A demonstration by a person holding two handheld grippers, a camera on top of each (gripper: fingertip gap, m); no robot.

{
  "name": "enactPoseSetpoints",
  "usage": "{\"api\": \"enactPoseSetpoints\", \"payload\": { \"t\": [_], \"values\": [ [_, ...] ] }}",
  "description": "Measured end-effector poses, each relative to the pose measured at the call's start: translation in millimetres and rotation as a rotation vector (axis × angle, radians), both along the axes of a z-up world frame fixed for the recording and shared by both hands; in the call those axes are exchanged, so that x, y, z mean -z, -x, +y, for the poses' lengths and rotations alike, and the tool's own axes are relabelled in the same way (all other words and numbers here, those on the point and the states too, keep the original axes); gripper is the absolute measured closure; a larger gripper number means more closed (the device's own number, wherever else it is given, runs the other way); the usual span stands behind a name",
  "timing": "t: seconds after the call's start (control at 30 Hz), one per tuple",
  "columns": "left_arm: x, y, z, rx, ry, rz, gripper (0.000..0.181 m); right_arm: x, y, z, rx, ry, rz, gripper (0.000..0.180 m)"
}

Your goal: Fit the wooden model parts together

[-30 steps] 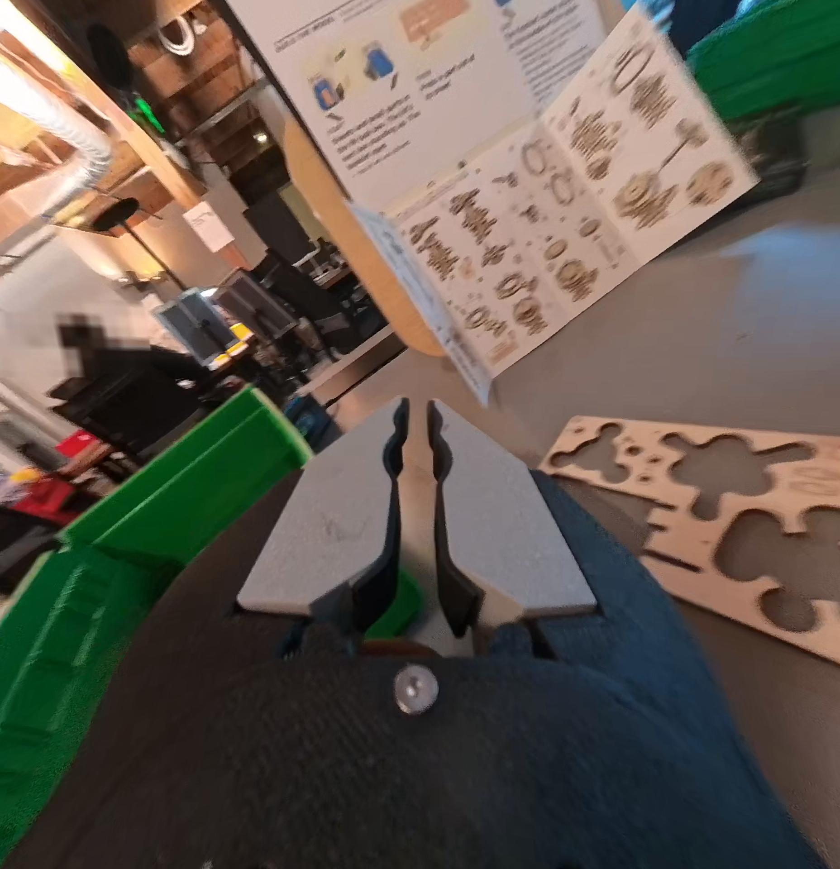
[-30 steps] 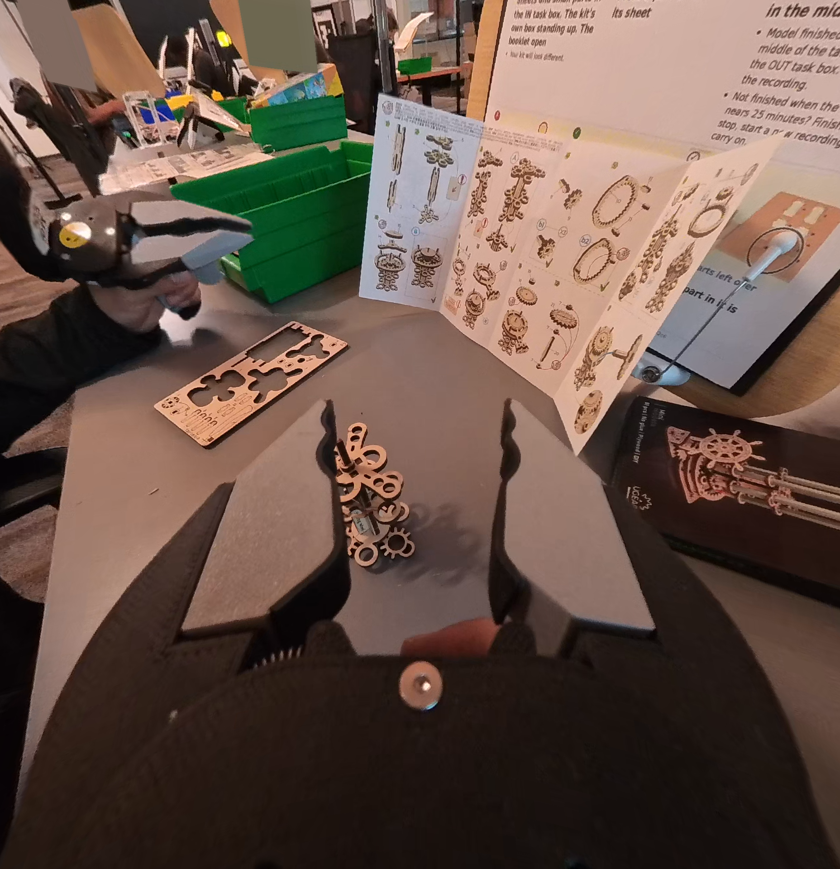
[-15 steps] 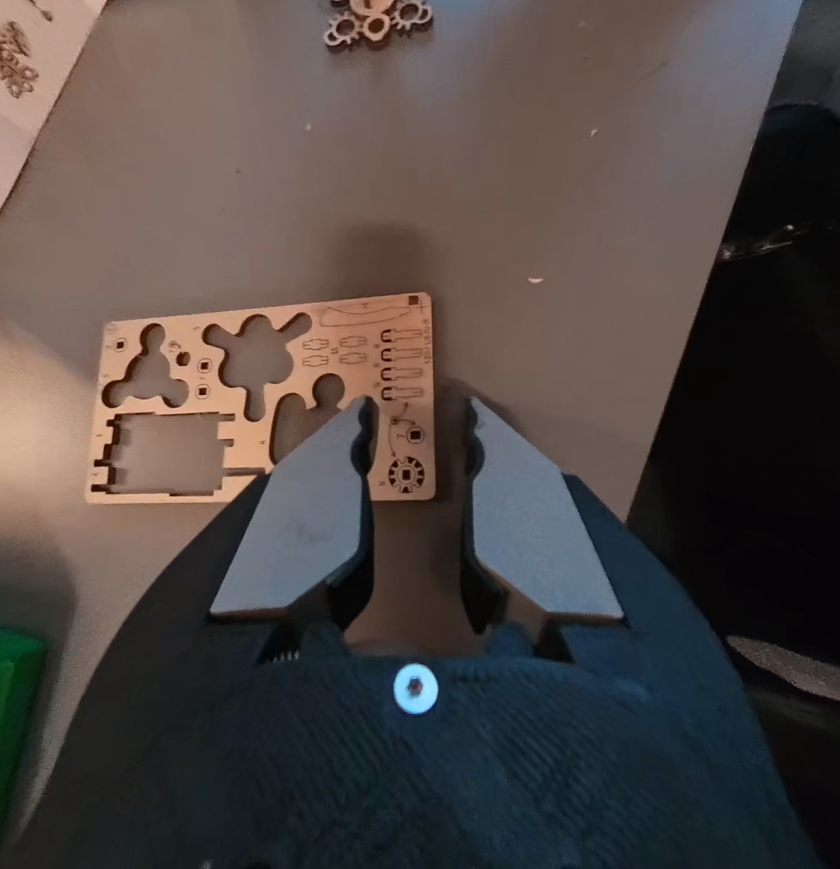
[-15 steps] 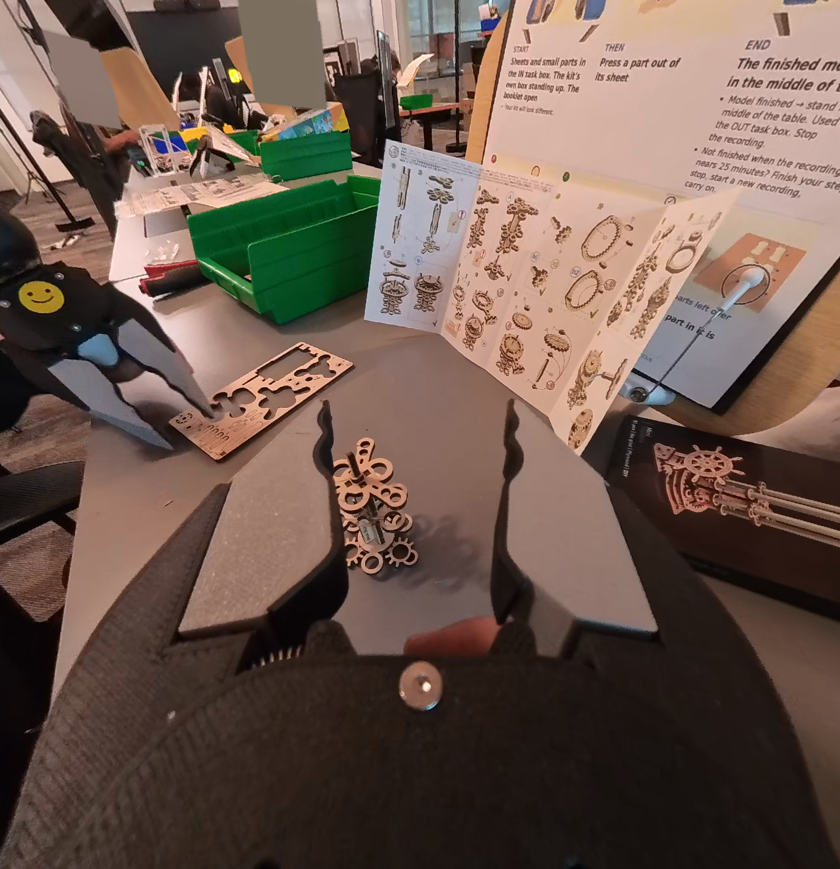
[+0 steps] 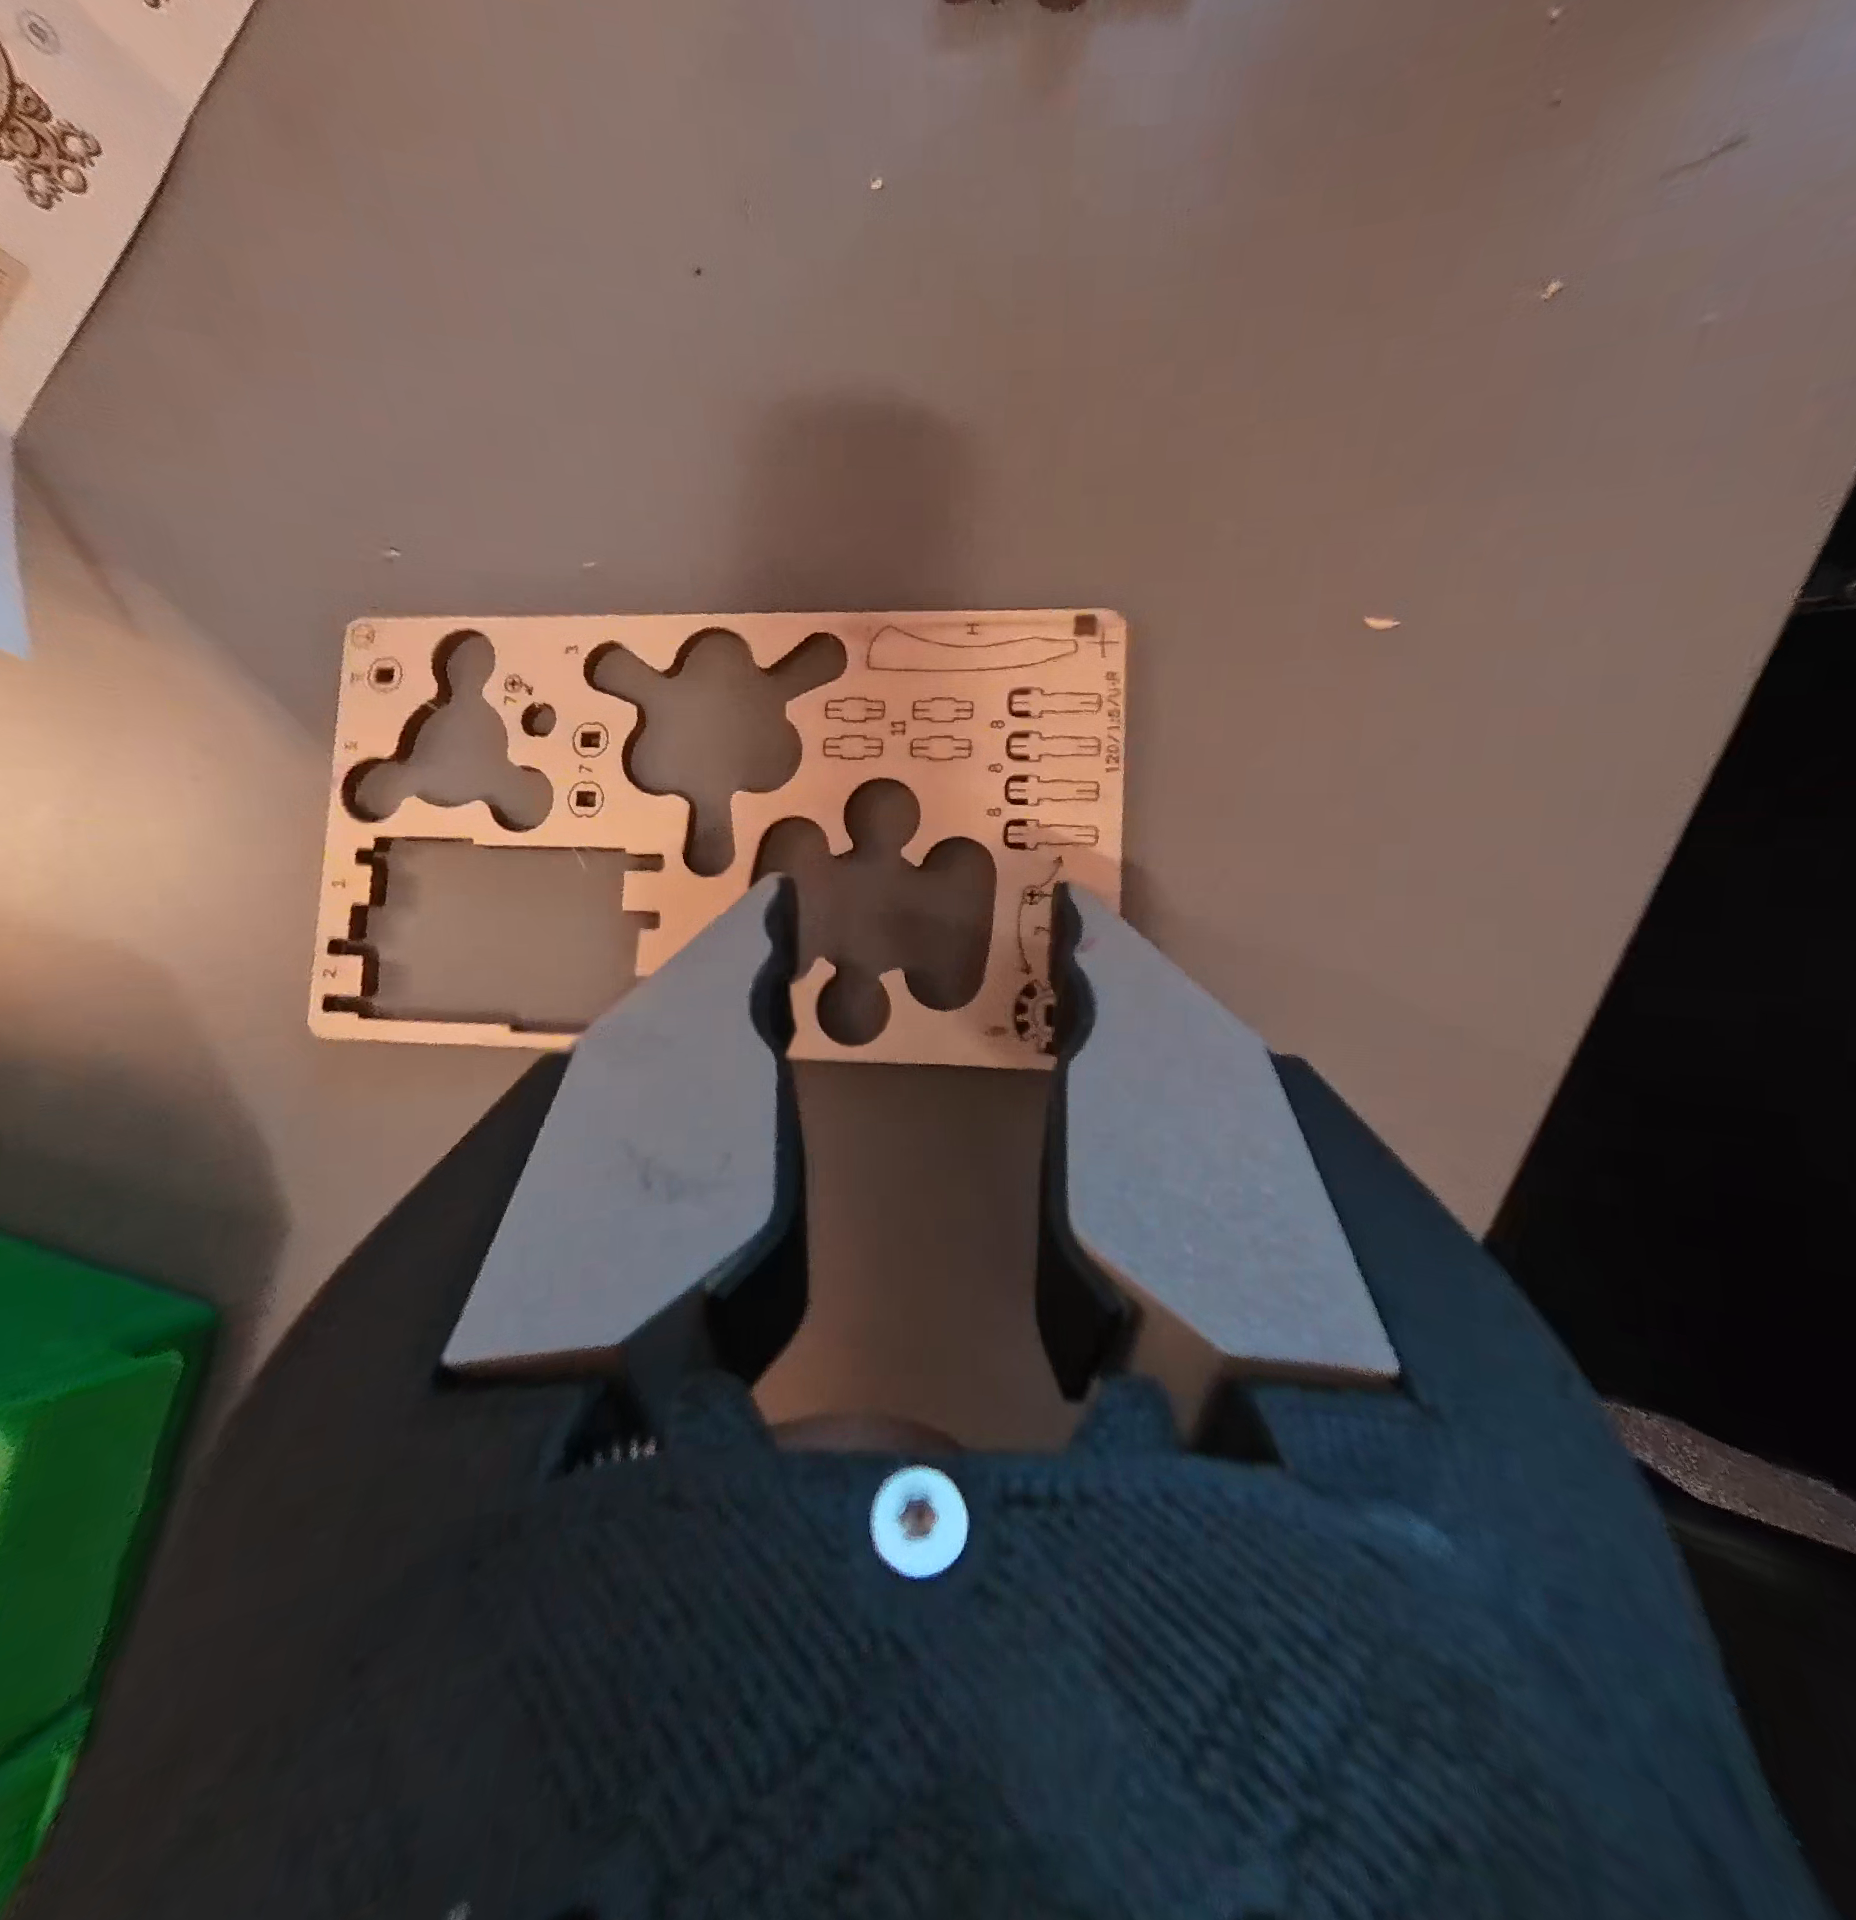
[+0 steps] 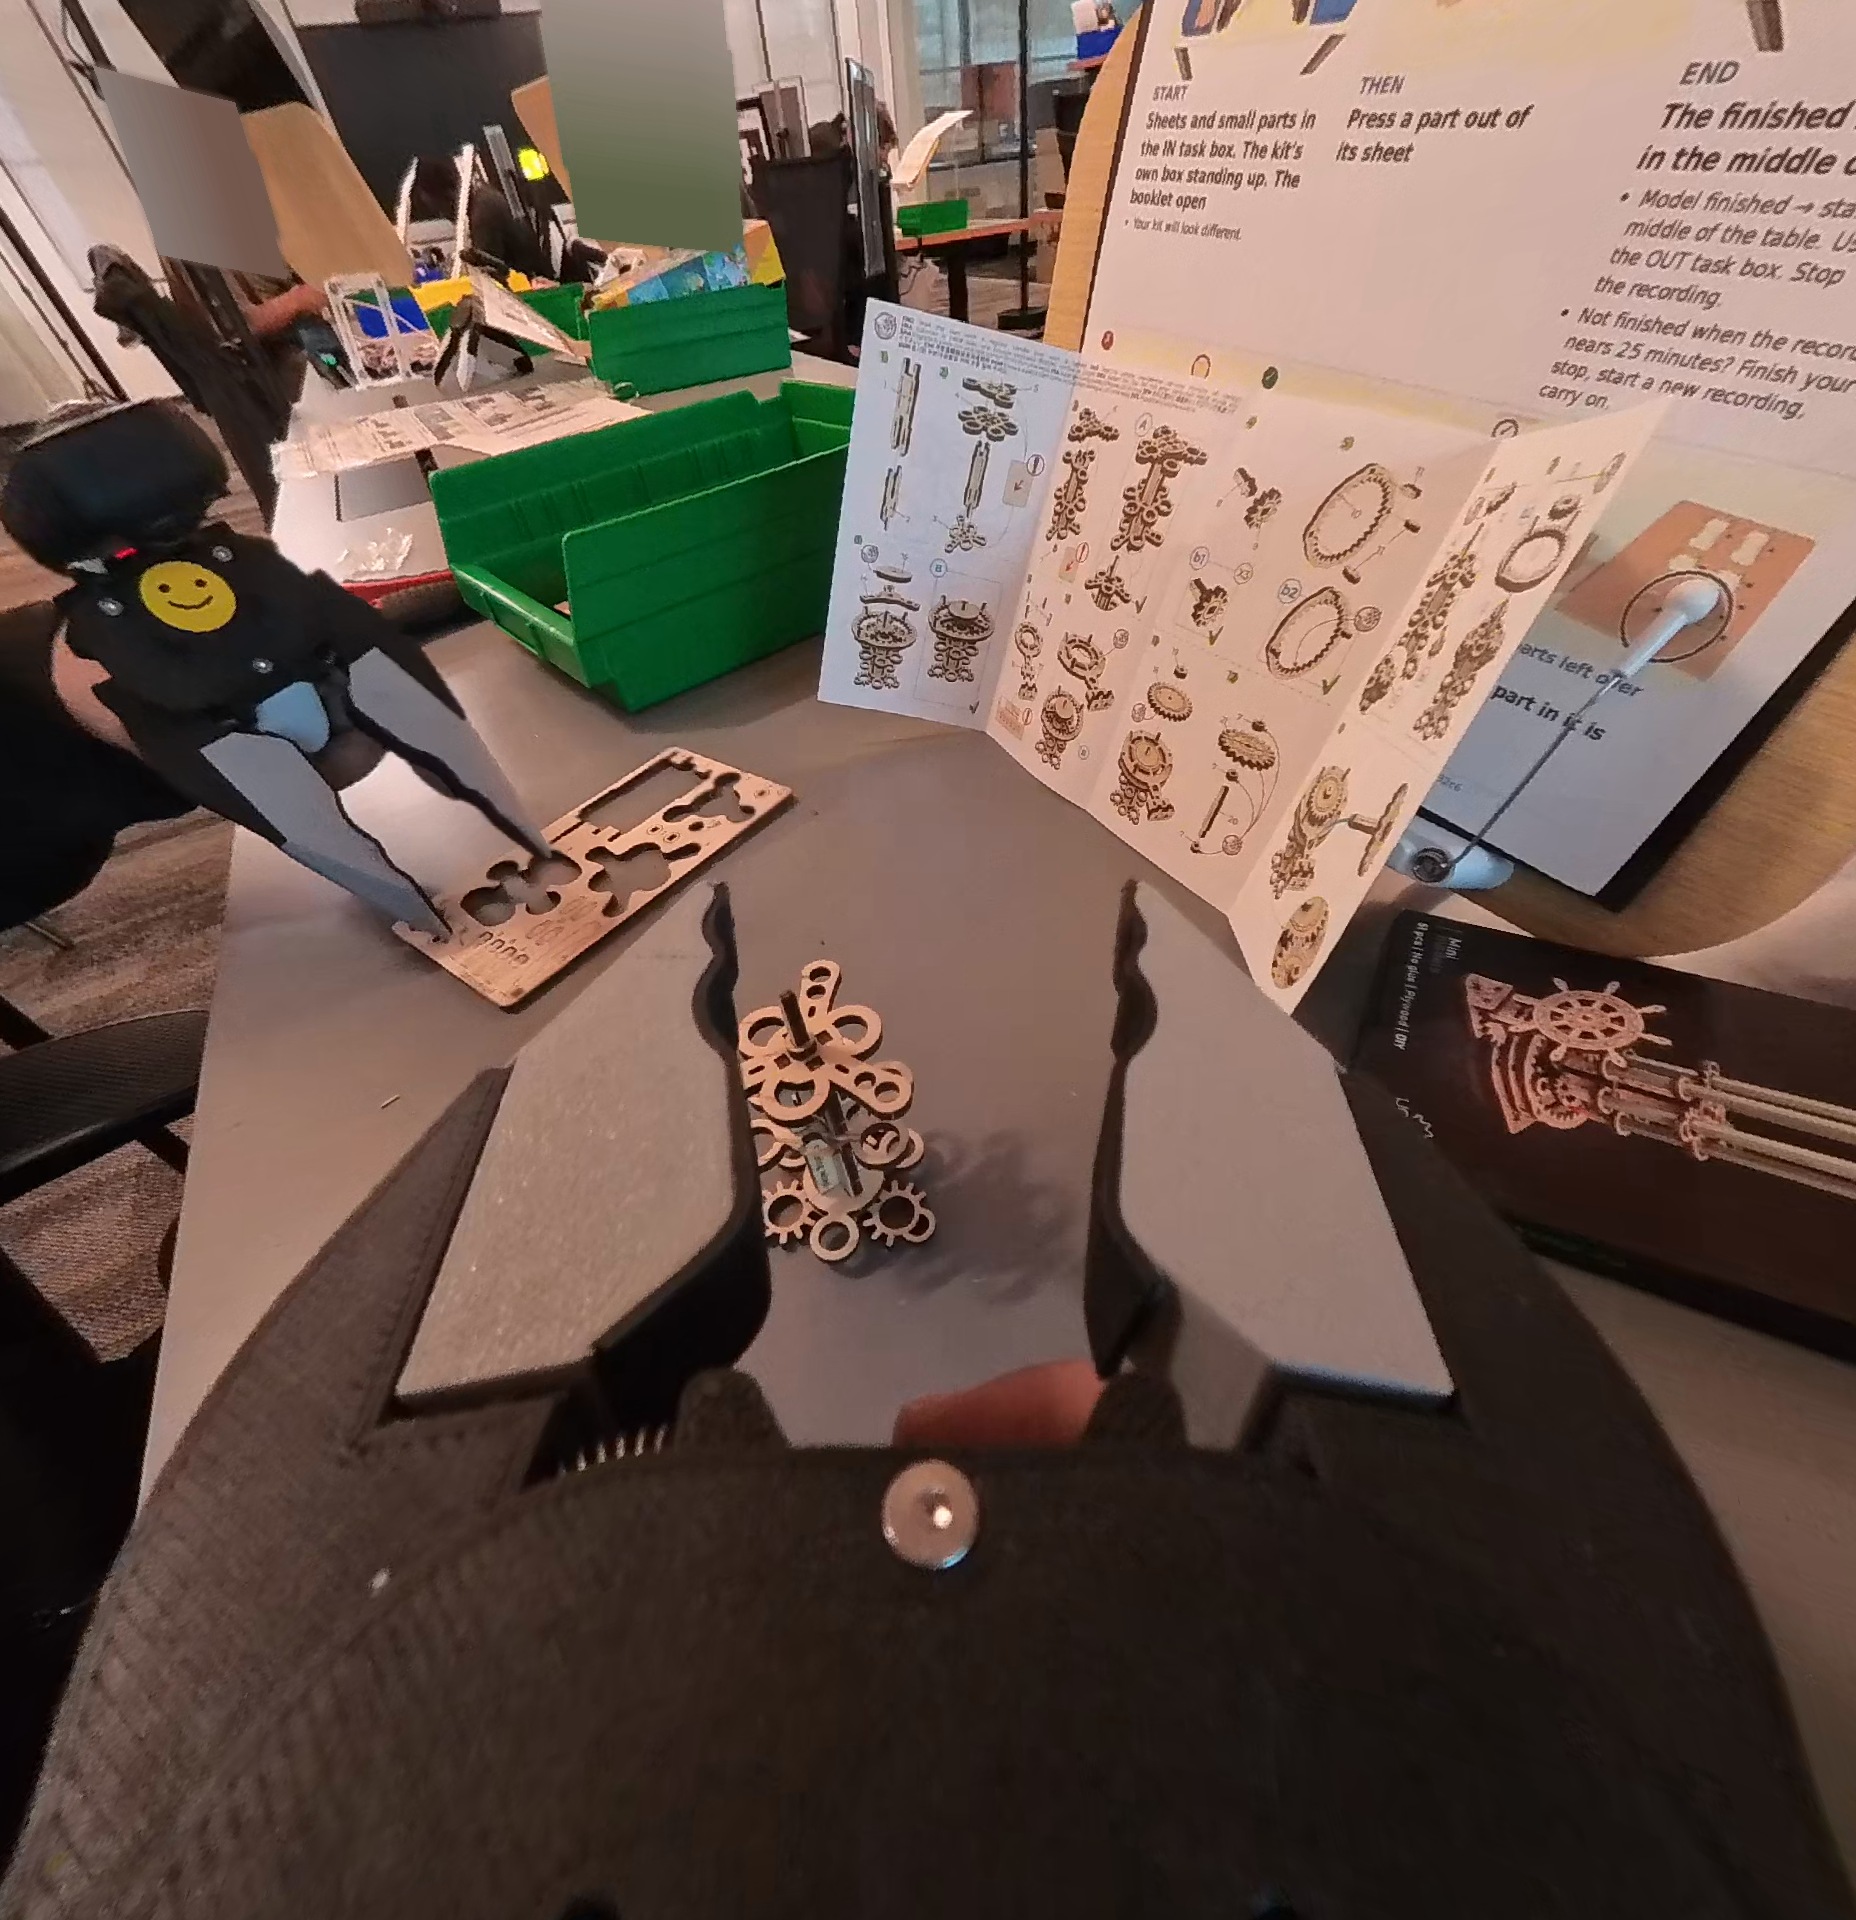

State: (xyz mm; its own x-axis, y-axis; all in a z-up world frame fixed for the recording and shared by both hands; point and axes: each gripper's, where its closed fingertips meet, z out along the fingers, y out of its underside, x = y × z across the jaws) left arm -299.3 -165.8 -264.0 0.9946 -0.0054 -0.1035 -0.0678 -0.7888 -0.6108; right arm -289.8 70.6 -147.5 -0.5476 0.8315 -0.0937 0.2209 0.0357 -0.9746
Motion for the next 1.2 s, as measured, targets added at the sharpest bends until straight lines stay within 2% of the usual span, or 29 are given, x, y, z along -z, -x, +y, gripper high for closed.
{"api": "enactPoseSetpoints", "payload": {
  "t": [0.13, 0.27, 0.53, 0.73, 0.77, 0.97, 1.2],
  "values": [
    [1, -2, 5, 0.007, -0.002, -0.057, 0.134, 0, 0, 2, 0.002, 0.008, -0.003, 0.109],
    [2, -2, 8, -0.028, -0.017, -0.105, 0.117, 1, 1, 1, 0.001, 0.004, -0.005, 0.109],
    [6, -8, 10, -0.113, -0.033, -0.137, 0.117, 1, 0, -3, -0.011, 0.002, -0.007, 0.109],
    [5, 0, 12, -0.154, -0.043, -0.158, 0.131, -1, -1, -3, -0.013, 0.003, 0.000, 0.110],
    [4, 0, 12, -0.142, -0.042, -0.165, 0.159, -2, -2, -3, -0.013, 0.005, 0.002, 0.110],
    [4, 3, 11, -0.138, -0.063, -0.161, 0.161, -3, -4, -7, -0.034, 0.001, 0.009, 0.109],
    [-11, 9, 10, -0.149, -0.117, -0.049, 0.161, -16, -20, -32, -0.146, -0.003, 0.076, 0.109]
  ]
}}
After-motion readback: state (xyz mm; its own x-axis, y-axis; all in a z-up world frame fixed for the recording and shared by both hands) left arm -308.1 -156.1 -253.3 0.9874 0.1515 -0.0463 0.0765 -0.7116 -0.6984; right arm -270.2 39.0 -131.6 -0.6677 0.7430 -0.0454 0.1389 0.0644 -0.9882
